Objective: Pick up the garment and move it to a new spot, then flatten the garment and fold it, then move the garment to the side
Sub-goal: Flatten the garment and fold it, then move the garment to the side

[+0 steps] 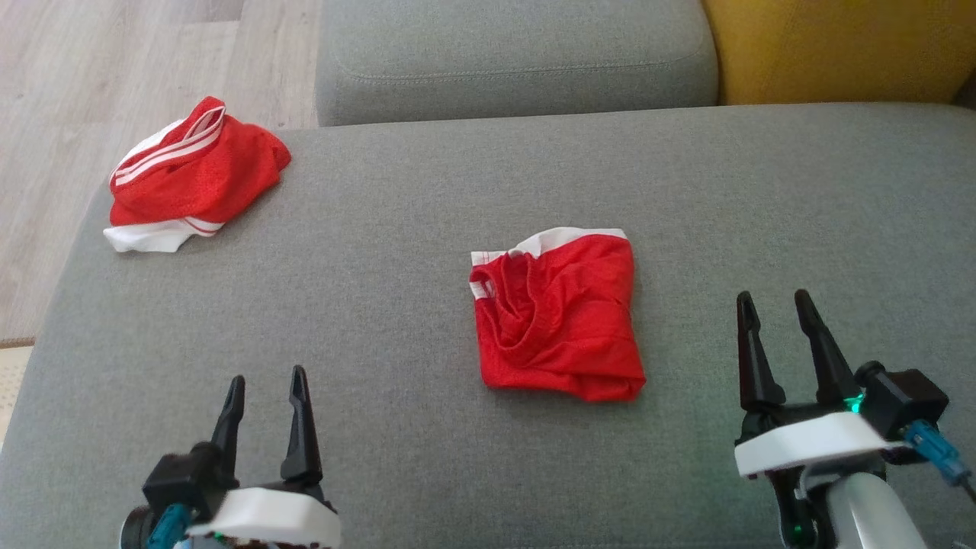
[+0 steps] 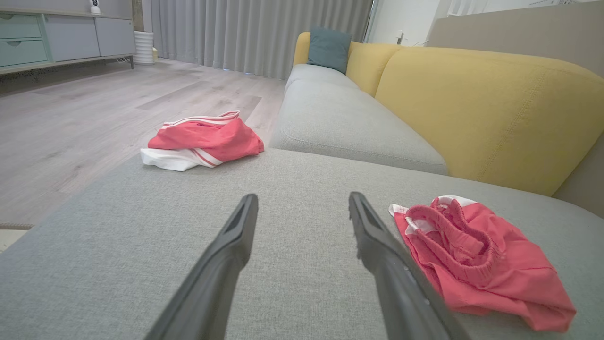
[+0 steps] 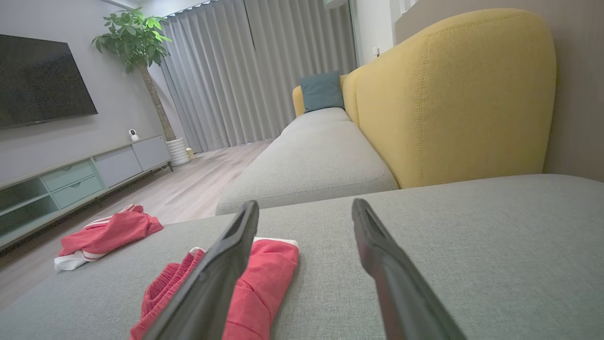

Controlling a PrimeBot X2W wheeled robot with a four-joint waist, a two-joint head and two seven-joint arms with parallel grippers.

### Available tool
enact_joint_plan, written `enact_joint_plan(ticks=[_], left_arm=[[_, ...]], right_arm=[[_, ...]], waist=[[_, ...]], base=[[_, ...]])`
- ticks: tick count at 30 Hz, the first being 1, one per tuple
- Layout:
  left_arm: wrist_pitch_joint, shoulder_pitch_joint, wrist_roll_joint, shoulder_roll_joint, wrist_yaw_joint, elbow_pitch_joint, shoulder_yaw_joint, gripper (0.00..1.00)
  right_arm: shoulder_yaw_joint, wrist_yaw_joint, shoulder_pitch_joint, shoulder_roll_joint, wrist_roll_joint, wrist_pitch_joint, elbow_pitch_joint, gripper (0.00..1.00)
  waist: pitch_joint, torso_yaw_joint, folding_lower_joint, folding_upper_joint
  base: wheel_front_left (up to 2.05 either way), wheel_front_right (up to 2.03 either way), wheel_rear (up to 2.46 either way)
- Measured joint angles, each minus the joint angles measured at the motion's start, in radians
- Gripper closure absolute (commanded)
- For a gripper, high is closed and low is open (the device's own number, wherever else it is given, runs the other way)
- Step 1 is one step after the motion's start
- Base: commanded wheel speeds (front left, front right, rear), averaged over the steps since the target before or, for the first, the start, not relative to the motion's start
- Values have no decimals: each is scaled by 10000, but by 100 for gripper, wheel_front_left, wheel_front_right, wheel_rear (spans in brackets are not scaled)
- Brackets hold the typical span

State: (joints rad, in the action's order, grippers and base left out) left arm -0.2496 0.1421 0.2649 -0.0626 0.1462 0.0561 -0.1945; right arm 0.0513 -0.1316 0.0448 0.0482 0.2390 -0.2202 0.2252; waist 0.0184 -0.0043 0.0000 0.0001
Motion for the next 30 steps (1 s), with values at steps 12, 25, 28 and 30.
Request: enact_joint_plan(ticks=[12,25,28,30], left_arm=[[0,-1,-98,33,-73,117,92,0],[0,-2,-163,44,-144,138,119,0],[0,-3,-171,46,-146,138,119,0],[0,-7,-171,46,-151,134,113,0]], right_arm=[[12,0,6,-2,0,2,213,0],[56,0,4,-2,111,13,272,0],[69,0,4,-2,165,113,291,0],[75,0,7,-2,165,357,362,0]], waist=[[-16,-7,0,0],[-34,-39,0,0],[-56,-19,0,0],[-95,22,0,0]], base=[[0,0,0],[0,0,0],[0,0,0],[0,0,0]])
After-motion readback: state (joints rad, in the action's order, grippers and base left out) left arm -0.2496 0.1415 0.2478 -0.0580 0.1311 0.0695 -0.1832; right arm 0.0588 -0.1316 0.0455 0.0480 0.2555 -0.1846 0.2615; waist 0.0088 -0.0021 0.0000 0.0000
